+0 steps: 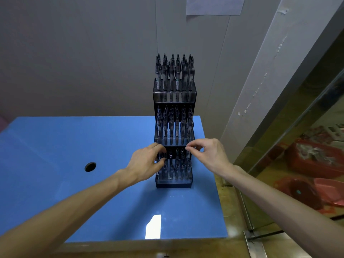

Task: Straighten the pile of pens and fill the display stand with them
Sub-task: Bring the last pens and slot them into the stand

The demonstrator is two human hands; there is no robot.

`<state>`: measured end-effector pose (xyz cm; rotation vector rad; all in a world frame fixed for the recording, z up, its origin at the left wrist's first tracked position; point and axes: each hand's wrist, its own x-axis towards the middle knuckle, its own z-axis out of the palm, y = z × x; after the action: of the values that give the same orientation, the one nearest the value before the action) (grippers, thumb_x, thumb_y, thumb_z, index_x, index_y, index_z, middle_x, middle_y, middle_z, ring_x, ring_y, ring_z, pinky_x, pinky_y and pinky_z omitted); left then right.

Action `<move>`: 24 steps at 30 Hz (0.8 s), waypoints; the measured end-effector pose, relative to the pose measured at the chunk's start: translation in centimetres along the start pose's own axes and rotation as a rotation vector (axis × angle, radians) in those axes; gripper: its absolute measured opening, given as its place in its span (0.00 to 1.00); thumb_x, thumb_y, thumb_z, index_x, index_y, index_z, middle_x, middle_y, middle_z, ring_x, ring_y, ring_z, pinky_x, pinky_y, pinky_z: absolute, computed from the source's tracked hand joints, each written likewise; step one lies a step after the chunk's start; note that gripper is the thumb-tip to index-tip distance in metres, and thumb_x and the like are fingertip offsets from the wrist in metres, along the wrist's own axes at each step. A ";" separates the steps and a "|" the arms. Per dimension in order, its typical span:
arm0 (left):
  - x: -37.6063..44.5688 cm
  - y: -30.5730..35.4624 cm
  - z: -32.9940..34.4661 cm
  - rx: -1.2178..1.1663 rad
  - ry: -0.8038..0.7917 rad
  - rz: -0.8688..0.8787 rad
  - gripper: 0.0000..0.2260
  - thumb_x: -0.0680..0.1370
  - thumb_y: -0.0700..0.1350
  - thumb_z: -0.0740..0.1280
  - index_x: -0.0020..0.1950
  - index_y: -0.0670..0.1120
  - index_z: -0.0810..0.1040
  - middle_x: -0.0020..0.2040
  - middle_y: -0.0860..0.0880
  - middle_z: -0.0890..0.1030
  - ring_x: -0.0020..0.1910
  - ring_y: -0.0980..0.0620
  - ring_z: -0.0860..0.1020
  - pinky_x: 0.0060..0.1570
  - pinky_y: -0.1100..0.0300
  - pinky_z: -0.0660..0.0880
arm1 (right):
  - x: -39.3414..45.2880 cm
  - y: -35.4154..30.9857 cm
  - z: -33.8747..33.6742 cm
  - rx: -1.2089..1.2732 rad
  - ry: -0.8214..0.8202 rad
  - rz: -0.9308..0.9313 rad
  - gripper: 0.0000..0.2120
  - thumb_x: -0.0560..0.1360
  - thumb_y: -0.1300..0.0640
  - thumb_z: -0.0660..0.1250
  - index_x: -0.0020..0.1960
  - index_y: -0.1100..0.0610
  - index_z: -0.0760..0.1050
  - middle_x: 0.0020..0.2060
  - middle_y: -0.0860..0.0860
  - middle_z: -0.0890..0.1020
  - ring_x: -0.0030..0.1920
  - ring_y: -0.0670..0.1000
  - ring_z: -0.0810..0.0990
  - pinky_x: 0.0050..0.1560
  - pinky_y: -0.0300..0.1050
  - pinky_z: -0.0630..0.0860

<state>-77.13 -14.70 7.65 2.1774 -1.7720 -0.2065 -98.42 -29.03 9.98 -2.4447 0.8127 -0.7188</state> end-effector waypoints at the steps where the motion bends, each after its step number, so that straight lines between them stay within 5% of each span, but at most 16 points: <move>1: 0.1 0.0 0.0 -0.002 0.002 0.004 0.11 0.81 0.52 0.64 0.62 0.52 0.76 0.56 0.57 0.79 0.45 0.54 0.80 0.42 0.54 0.77 | 0.0 -0.2 0.0 -0.027 0.000 -0.026 0.04 0.77 0.50 0.74 0.49 0.48 0.86 0.41 0.40 0.86 0.39 0.42 0.82 0.46 0.48 0.81; 11: 0.9 0.1 0.5 -0.031 0.022 0.046 0.11 0.80 0.49 0.64 0.61 0.51 0.78 0.56 0.58 0.78 0.45 0.55 0.80 0.42 0.52 0.79 | -0.9 0.2 1.4 -0.133 0.043 -0.069 0.04 0.76 0.51 0.74 0.49 0.49 0.87 0.41 0.42 0.87 0.35 0.39 0.76 0.40 0.47 0.81; 17: 0.8 0.0 0.9 -0.033 0.035 0.054 0.11 0.81 0.49 0.64 0.62 0.51 0.78 0.56 0.58 0.78 0.44 0.56 0.80 0.41 0.55 0.78 | -1.3 0.6 2.6 -0.172 -0.093 -0.045 0.08 0.78 0.48 0.72 0.53 0.48 0.86 0.47 0.42 0.87 0.40 0.41 0.79 0.41 0.44 0.78; 20: 0.8 0.1 0.9 -0.023 0.047 0.065 0.10 0.81 0.49 0.64 0.61 0.51 0.78 0.55 0.58 0.78 0.42 0.55 0.80 0.39 0.55 0.78 | -1.9 1.0 2.9 -0.124 -0.016 -0.031 0.10 0.79 0.48 0.70 0.58 0.50 0.84 0.47 0.41 0.83 0.36 0.40 0.72 0.38 0.35 0.69; 24: 1.0 0.2 0.7 -0.038 0.087 0.063 0.08 0.81 0.48 0.64 0.58 0.52 0.79 0.53 0.59 0.79 0.40 0.57 0.79 0.37 0.58 0.75 | -1.3 1.7 2.3 -0.095 0.079 0.139 0.07 0.79 0.50 0.70 0.56 0.48 0.83 0.44 0.39 0.81 0.33 0.42 0.75 0.40 0.42 0.75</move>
<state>-77.32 -15.79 7.09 2.0684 -1.7716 -0.1279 -98.58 -28.84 6.84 -2.4266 1.0588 -0.7438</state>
